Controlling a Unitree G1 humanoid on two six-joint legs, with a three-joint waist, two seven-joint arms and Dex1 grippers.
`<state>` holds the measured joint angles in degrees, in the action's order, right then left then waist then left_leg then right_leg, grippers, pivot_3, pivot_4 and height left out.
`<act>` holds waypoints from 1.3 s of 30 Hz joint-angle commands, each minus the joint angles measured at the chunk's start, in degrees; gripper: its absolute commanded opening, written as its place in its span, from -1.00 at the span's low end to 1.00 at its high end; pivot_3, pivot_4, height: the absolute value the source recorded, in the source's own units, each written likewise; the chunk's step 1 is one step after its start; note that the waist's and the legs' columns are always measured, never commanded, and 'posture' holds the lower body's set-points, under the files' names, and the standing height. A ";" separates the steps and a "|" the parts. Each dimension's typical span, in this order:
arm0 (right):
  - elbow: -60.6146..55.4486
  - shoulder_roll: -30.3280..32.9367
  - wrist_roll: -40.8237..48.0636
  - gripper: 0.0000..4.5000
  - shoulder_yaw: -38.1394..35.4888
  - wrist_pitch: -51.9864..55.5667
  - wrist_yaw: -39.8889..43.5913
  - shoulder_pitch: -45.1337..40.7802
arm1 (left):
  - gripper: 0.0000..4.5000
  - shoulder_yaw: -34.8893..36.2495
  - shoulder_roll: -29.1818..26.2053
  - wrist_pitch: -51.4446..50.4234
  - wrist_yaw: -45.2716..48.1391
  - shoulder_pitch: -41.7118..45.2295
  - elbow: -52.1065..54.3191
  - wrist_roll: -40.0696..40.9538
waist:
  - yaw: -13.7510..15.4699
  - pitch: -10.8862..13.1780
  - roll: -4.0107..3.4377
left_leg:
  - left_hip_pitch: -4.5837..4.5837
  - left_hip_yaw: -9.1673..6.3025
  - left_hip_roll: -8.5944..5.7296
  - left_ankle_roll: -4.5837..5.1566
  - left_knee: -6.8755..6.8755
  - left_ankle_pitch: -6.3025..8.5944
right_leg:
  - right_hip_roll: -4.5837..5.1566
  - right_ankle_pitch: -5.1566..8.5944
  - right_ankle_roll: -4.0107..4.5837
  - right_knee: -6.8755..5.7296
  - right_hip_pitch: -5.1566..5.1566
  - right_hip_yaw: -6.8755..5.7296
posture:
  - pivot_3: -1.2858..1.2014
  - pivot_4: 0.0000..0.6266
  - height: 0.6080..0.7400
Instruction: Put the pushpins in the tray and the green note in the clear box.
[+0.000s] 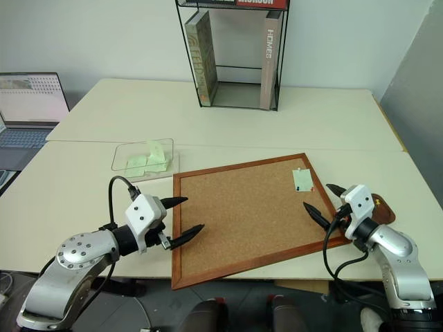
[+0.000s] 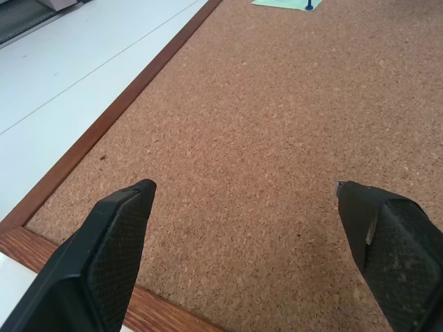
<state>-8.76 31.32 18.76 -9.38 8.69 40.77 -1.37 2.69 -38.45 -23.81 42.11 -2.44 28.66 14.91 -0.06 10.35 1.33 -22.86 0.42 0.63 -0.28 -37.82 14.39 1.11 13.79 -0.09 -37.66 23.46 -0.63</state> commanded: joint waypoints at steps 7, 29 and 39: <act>-1.31 0.43 -0.19 1.00 -0.07 -0.03 -0.20 -1.05 | 0.97 0.38 -1.73 0.32 0.58 -1.02 2.33 -0.06 | -0.01 0.00 0.00 | 0.00 -0.01 0.00 0.00 0.00 0.00 | 0.00 0.00 0.00 0.00 0.00 -0.01 | 0.03 -0.52 1.00; -2.24 -0.82 0.20 1.00 1.13 -0.19 -0.55 -0.28 | 0.97 -6.38 -1.05 -2.12 1.16 5.51 1.74 -1.20 | 0.01 0.01 -0.01 | -0.01 0.00 -0.01 0.00 0.00 0.00 | 0.00 0.00 -0.01 0.00 0.00 0.00 | 0.03 -0.52 1.00; -2.60 -1.06 0.13 1.00 1.39 -0.17 -0.86 -0.25 | 0.17 -13.46 4.17 -4.12 0.46 14.46 -2.49 -2.14 | -0.01 0.01 0.00 | -0.01 0.01 -0.02 0.00 -0.01 0.00 | -0.04 -0.19 -0.33 0.00 -0.01 0.00 | 0.03 -0.52 1.00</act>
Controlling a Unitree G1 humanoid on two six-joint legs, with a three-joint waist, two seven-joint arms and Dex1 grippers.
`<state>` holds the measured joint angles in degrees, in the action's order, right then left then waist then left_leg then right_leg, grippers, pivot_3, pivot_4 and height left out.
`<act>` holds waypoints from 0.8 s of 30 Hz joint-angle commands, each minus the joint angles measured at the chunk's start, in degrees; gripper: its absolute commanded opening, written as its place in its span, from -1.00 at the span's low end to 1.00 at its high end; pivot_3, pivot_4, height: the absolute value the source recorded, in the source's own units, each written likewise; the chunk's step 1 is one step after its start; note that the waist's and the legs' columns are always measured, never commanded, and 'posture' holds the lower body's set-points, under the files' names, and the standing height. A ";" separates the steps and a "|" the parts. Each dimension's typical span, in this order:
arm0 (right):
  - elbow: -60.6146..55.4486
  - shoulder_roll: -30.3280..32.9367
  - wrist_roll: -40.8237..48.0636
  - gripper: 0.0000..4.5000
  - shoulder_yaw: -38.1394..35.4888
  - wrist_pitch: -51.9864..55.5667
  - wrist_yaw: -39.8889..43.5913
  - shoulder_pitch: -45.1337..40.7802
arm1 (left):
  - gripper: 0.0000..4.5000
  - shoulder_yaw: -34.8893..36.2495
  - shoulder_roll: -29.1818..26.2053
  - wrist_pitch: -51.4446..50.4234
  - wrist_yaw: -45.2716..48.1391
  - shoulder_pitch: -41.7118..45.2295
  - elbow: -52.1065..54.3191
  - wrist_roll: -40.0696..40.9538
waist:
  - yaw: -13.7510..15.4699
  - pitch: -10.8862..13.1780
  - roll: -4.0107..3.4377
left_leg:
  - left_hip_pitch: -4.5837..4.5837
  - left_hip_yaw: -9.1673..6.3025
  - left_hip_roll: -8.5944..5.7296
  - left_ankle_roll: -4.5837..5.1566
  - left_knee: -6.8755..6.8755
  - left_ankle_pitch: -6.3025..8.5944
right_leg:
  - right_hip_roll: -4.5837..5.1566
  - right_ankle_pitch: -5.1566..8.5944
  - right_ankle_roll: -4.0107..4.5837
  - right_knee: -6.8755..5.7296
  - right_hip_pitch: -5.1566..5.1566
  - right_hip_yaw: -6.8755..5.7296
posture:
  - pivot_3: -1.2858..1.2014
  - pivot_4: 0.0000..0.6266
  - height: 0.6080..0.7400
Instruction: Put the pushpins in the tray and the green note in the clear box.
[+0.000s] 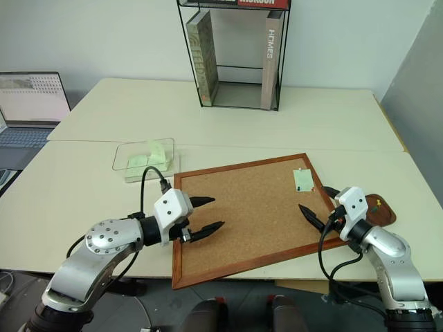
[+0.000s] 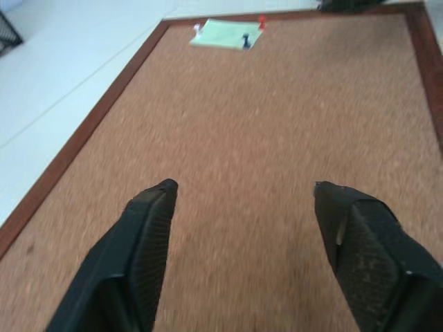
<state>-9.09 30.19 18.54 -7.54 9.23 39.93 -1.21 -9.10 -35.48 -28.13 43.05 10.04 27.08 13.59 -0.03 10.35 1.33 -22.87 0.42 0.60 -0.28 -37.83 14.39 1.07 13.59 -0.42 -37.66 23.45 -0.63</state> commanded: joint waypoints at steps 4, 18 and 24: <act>-2.41 0.04 0.44 1.00 -0.42 -0.46 -0.19 -1.07 | -0.18 -3.99 5.29 1.26 -2.16 5.25 -5.45 -2.31 | -0.02 0.00 0.00 | 0.01 0.00 0.01 0.00 0.00 0.00 | -0.02 -0.01 -0.01 0.00 0.00 0.00 | 0.03 -0.52 1.00; -0.89 -1.88 0.59 1.00 1.52 5.26 -2.88 -7.94 | -0.98 -9.50 16.29 10.23 -4.54 11.59 -26.01 -8.54 | -0.09 0.00 0.00 | 0.01 0.00 -0.03 0.01 -0.06 -0.01 | -0.03 -0.04 -0.06 -0.04 -0.03 0.02 | 0.03 -0.52 1.00; 5.85 -2.25 -0.75 1.00 3.61 10.25 -4.15 -16.48 | -0.98 -9.91 16.55 11.56 -2.41 10.43 -30.90 -8.90 | -0.06 -0.02 -0.03 | 0.03 0.03 -0.03 0.01 -0.05 -0.01 | -0.03 -0.04 -0.05 -0.06 -0.03 0.03 | 0.03 -0.52 1.00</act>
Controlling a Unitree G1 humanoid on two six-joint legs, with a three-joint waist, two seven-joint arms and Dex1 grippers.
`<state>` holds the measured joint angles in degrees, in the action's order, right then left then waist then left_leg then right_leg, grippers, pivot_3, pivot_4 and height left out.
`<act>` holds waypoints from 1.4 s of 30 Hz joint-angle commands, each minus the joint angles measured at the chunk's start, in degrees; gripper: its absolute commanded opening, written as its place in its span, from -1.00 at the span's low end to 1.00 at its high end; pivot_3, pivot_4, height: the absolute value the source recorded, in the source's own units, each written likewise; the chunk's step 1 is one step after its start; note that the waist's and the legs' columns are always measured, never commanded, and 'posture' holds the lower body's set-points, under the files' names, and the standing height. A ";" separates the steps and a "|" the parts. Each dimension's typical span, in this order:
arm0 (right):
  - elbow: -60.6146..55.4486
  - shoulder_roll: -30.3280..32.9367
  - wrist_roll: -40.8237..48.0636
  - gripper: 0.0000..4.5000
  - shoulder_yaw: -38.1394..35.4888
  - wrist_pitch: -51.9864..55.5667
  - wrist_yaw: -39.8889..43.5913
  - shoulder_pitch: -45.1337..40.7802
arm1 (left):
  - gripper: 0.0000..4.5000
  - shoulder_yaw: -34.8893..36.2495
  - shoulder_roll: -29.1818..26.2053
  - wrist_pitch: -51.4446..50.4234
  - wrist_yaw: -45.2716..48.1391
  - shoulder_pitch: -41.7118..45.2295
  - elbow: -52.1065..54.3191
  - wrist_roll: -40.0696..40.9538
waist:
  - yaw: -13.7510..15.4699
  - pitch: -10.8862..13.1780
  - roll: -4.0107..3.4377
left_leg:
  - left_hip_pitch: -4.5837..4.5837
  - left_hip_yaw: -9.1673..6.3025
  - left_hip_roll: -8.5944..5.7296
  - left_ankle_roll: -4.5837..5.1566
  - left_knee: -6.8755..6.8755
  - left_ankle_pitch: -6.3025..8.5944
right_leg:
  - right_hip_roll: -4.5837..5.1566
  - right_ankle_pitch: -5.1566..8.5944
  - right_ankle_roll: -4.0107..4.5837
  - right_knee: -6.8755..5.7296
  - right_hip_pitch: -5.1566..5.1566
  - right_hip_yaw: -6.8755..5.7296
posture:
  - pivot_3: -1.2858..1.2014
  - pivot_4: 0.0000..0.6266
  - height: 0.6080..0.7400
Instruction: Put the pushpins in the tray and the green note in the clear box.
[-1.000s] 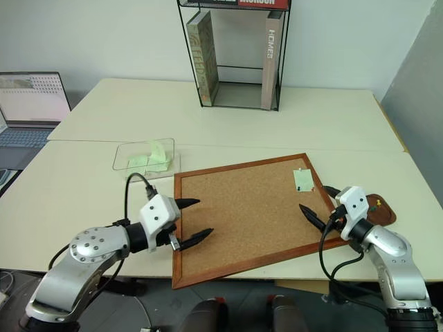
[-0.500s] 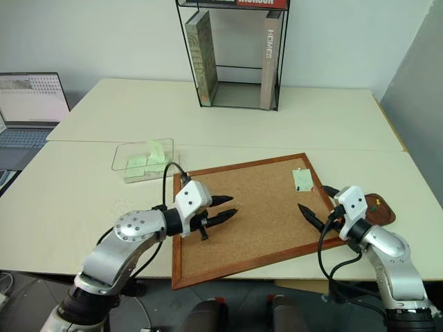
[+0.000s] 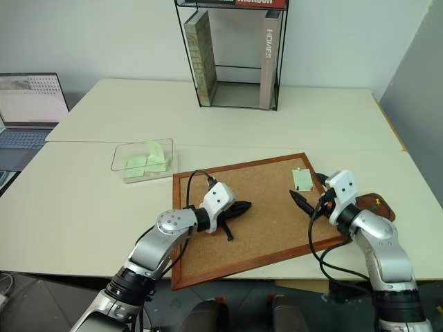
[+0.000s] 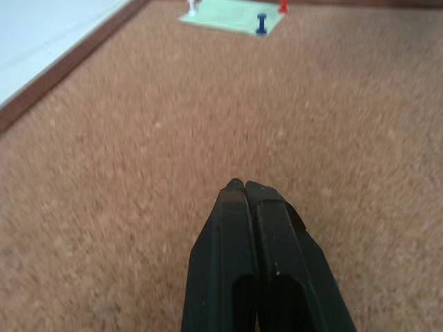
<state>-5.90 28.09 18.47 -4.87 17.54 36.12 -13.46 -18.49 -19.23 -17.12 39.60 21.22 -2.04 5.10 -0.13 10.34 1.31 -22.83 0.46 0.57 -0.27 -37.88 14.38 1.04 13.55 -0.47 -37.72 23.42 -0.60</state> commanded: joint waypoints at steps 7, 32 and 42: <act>18.26 -1.61 -4.66 1.00 3.45 -0.55 -0.06 -15.89 | -0.98 -0.88 0.20 0.79 1.78 -1.01 -2.01 -1.30 | 0.00 -0.01 -0.01 | 0.03 -0.01 -0.01 0.00 0.00 0.00 | 0.00 0.00 0.00 -0.01 -0.04 -0.01 | 0.03 -0.52 1.00; 46.15 -4.06 -14.57 -0.40 5.47 -12.62 -3.93 -28.22 | -1.00 -1.16 0.14 -0.25 1.49 -1.62 -0.77 -2.70 | -0.18 -0.04 -0.04 | 0.08 0.05 0.00 0.01 -0.01 0.00 | 0.01 -0.03 -0.01 -0.08 -0.05 0.07 | 0.03 -0.52 1.00; 44.90 -3.79 -15.40 -1.00 5.59 -9.51 -3.73 -30.55 | -1.00 -1.38 -0.05 0.10 1.65 -1.13 -1.53 -3.72 | -0.17 -0.04 -0.04 | 0.07 0.06 0.00 0.01 -0.01 0.00 | 0.02 -0.03 0.00 -0.08 -0.05 0.08 | 0.03 -0.52 1.00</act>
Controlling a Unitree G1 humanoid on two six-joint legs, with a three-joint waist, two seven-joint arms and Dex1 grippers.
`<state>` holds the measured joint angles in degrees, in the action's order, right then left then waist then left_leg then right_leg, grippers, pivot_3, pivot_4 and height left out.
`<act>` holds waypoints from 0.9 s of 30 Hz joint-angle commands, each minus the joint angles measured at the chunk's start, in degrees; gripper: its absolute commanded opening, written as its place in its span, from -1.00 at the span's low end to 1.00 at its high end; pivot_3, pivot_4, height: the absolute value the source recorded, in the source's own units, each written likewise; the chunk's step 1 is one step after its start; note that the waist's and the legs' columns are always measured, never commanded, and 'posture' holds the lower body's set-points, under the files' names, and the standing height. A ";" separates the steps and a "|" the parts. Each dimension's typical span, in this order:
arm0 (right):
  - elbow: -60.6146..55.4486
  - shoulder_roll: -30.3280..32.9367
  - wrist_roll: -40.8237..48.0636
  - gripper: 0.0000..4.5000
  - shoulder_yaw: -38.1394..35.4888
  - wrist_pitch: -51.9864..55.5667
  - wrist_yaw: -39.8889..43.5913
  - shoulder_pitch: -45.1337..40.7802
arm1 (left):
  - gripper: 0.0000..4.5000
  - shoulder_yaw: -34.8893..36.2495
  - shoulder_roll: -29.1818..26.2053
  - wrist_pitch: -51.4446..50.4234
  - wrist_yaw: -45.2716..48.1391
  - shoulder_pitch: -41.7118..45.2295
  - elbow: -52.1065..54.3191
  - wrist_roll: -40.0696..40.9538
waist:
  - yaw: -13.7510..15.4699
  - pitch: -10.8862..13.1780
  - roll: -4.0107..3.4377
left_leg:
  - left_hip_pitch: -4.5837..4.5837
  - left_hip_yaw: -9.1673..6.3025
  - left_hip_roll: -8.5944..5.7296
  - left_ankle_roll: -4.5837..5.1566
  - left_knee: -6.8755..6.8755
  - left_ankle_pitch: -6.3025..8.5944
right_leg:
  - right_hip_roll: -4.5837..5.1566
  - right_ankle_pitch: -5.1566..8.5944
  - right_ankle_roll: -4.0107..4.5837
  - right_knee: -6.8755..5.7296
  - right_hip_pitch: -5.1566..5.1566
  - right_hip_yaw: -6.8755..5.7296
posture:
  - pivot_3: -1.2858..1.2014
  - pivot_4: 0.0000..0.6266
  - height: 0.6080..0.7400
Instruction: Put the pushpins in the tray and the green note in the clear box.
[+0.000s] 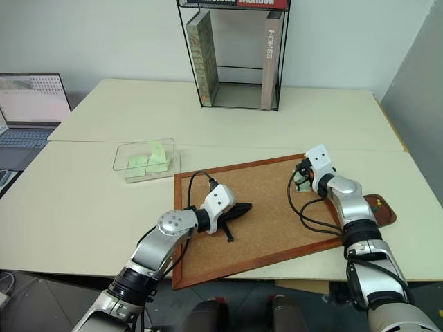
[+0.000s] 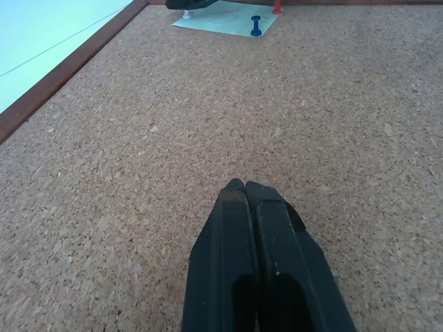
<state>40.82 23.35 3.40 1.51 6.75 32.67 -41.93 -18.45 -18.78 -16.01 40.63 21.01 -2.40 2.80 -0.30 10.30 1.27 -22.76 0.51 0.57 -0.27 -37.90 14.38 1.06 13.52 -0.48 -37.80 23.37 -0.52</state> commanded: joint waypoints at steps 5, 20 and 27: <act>-3.76 0.48 0.74 -1.00 -1.72 1.89 -0.42 -3.33 | -1.00 -1.38 -0.30 -0.88 0.41 -0.70 -1.60 -1.83 | -0.01 0.00 0.00 | 0.01 -0.01 0.01 0.00 0.00 0.00 | 0.00 0.00 0.00 -0.04 0.00 -0.01 | 0.03 -0.52 1.00; -15.31 0.43 3.71 -1.00 -4.29 7.90 -1.41 0.48 | -1.00 -1.87 -0.16 -0.82 0.33 -0.76 -2.76 -2.68 | 0.01 -0.01 -0.02 | 0.01 -0.03 0.01 0.00 0.00 0.00 | 0.00 0.00 0.00 -0.05 0.01 -0.03 | 0.03 -0.52 1.00; -25.56 3.38 6.00 -1.00 -9.16 12.90 -3.33 6.01 | -1.00 -2.17 -0.18 0.19 0.30 -0.60 -2.98 -2.93 | 0.17 -0.01 -0.02 | -0.02 -0.03 0.00 0.00 0.01 0.00 | 0.01 0.00 0.00 -0.02 0.01 -0.03 | 0.03 -0.52 1.00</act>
<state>21.24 24.34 7.79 -3.92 18.33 30.06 -37.40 -19.10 -18.68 -15.40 40.63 21.75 -2.99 1.64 -0.13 10.29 1.25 -22.79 0.47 0.57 -0.26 -37.89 14.37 1.08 13.53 -0.48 -37.81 23.39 -0.56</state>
